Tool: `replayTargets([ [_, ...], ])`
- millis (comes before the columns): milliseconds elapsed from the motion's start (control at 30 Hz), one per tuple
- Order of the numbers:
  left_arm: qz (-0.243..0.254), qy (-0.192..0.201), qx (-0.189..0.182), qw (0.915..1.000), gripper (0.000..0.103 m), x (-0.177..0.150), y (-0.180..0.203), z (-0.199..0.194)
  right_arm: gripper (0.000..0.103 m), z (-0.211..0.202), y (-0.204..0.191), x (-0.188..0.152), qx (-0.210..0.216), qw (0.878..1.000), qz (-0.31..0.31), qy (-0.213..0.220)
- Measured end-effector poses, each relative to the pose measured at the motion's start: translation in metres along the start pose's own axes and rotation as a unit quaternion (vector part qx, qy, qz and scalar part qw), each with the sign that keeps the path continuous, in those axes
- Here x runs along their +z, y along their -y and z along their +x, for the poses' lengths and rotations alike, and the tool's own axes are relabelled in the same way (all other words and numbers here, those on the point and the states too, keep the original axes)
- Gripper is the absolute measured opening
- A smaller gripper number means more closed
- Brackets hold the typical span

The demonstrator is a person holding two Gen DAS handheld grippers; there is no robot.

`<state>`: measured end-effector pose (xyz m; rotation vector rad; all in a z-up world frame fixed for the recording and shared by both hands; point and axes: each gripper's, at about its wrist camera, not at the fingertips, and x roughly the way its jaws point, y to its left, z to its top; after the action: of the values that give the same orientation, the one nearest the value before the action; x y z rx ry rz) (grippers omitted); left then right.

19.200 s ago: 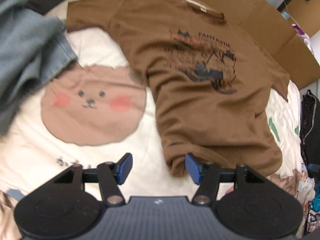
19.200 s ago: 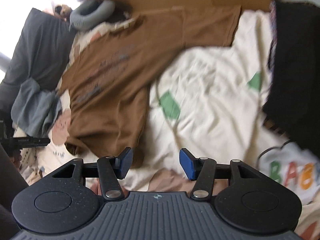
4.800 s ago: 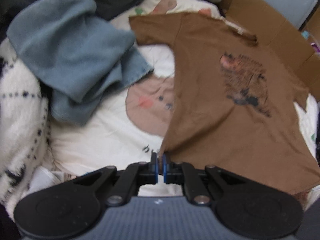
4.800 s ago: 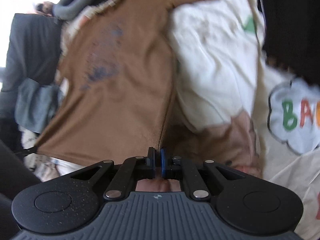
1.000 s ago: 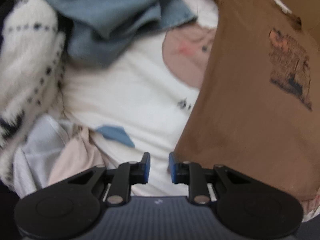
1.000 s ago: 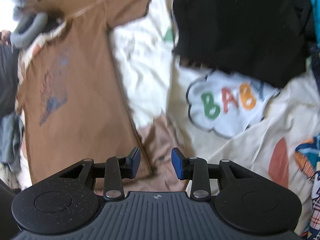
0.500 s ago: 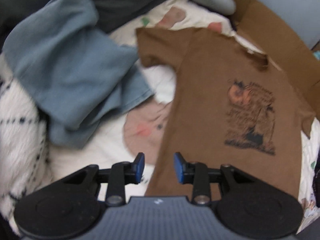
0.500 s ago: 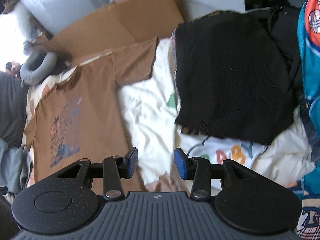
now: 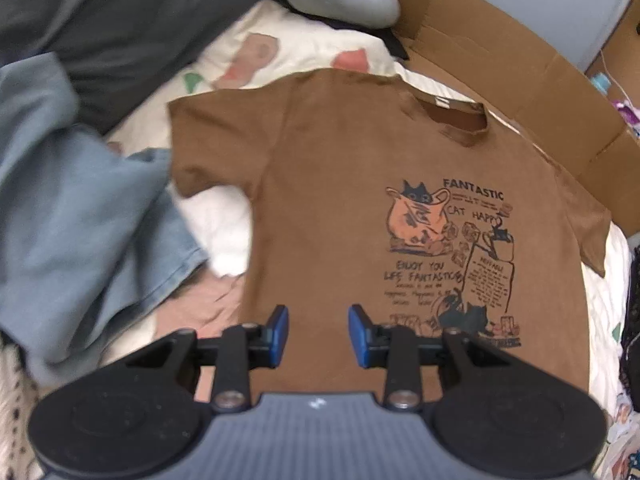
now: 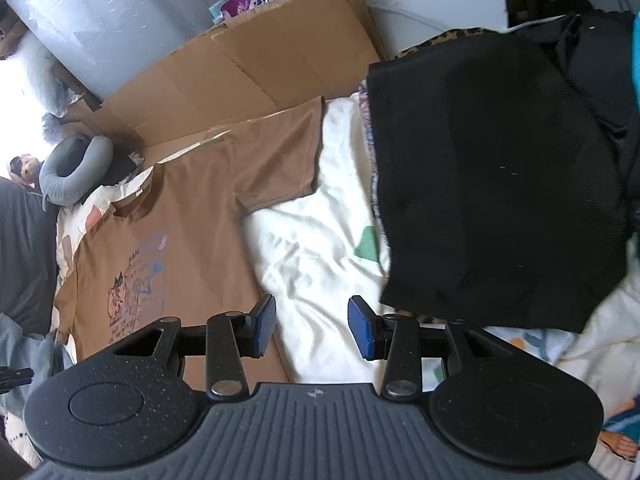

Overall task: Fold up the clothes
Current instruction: 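Open both tools and lift them away from the flat T-shirt, then pinch the T-shirt sleeve edge with the right tool while the left tool hovers over the collar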

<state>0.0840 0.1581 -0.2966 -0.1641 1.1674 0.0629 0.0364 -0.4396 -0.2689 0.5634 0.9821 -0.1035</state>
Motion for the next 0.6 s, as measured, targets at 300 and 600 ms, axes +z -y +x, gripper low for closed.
replayTargets([
  [300,0.047,-0.012,-0.025,0.9985,0.035,0.030,0.057,0.065,0.047,0.061,-0.008,0.012,0.013,1.000,0.008,-0.007],
  [600,0.095,-0.017,-0.058,0.9936,0.035,0.054,0.111,0.127,0.047,0.132,-0.010,0.028,0.041,0.998,0.034,-0.027],
])
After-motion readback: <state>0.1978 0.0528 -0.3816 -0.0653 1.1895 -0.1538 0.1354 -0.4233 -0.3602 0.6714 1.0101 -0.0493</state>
